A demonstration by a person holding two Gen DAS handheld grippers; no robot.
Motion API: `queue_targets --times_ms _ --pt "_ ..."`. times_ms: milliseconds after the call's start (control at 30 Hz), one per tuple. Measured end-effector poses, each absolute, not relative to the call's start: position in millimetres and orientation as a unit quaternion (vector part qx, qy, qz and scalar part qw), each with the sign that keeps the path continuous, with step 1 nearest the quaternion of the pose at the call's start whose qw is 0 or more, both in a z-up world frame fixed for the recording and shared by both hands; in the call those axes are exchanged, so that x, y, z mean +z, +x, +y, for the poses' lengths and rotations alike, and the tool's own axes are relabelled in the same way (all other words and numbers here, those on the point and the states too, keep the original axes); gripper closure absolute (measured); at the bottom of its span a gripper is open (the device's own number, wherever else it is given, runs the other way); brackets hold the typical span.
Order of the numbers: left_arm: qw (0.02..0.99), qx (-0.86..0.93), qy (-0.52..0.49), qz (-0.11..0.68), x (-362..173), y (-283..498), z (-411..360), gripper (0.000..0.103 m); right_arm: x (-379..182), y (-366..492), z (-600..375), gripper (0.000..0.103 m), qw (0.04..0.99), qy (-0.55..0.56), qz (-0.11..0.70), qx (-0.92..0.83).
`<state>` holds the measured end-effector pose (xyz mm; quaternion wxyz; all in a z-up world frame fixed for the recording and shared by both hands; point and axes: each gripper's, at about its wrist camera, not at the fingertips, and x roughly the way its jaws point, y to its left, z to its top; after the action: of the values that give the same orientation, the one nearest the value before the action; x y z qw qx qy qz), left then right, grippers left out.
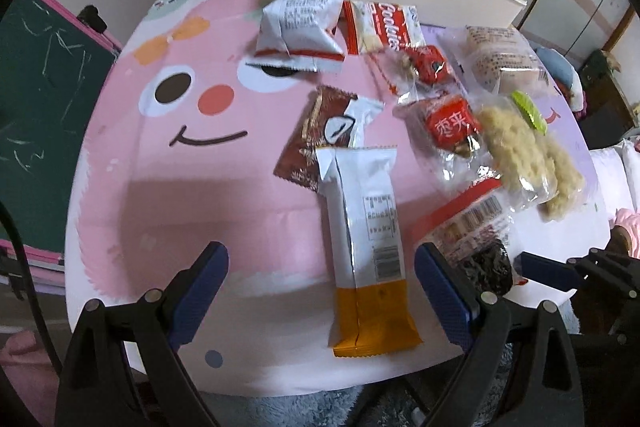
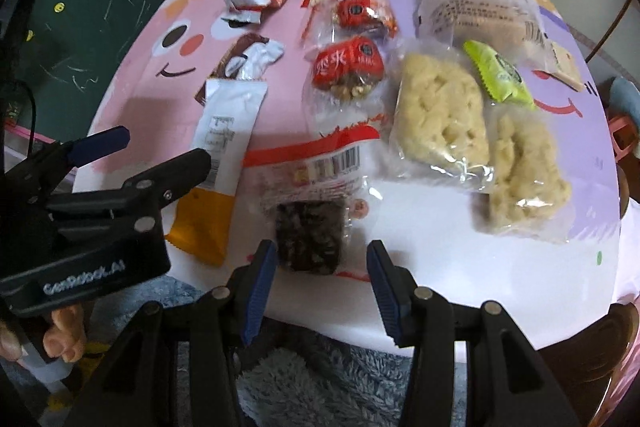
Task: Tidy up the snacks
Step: 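Grasp the white-orange bar with the left gripper while the right grasps the dark snack bag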
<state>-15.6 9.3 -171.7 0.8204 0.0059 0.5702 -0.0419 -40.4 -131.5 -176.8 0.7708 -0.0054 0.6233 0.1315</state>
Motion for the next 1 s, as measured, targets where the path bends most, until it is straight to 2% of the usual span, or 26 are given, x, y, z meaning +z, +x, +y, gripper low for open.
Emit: queue_targets --times_ms 333,567,667,1000 --pt "0.814 -0.037 -0.012 0.579 -180 -11 13 0.009 -181 -30 -138 0.055 0.768 0.035 0.622 0.148" --pt "0.813 -0.038 -0.037 0.580 -182 -10 25 0.009 -180 -25 -127 0.049 0.769 0.018 0.622 0.146" --pt "0.811 -0.037 -0.036 0.582 -184 -10 24 0.009 -181 -23 -121 0.040 0.770 0.005 0.622 0.143" --pt "0.824 -0.035 -0.053 0.562 -174 -11 29 0.009 -185 -19 -106 0.039 0.765 0.014 0.622 0.165"
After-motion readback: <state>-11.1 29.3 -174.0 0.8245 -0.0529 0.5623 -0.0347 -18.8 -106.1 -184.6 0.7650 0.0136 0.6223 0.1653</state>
